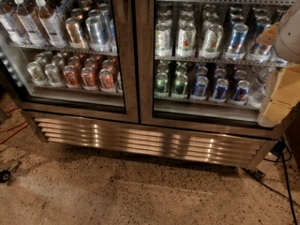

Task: Open right fridge door

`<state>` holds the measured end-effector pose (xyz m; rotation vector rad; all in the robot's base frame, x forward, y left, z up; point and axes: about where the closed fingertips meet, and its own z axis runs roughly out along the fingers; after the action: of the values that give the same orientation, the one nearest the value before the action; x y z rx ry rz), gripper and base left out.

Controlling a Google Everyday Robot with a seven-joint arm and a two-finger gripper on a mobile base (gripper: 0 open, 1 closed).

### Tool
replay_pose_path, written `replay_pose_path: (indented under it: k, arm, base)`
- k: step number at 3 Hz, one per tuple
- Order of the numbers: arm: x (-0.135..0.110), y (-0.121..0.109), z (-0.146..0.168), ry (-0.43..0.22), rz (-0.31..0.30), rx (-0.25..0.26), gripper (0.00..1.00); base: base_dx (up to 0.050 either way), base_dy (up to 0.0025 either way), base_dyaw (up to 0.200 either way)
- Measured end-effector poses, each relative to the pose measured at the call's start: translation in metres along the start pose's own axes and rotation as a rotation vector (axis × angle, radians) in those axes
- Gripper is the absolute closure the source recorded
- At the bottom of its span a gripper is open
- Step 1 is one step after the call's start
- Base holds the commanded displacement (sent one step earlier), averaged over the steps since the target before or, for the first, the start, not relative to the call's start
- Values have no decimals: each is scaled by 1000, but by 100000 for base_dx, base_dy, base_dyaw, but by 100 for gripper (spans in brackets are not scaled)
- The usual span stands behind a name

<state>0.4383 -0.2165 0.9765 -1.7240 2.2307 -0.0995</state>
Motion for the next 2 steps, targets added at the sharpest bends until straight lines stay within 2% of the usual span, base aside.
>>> replay_pose_path:
  k: [2]
  arm:
    - [0,0,0,0,0,0,0]
  base:
    - [4899,1,-8]
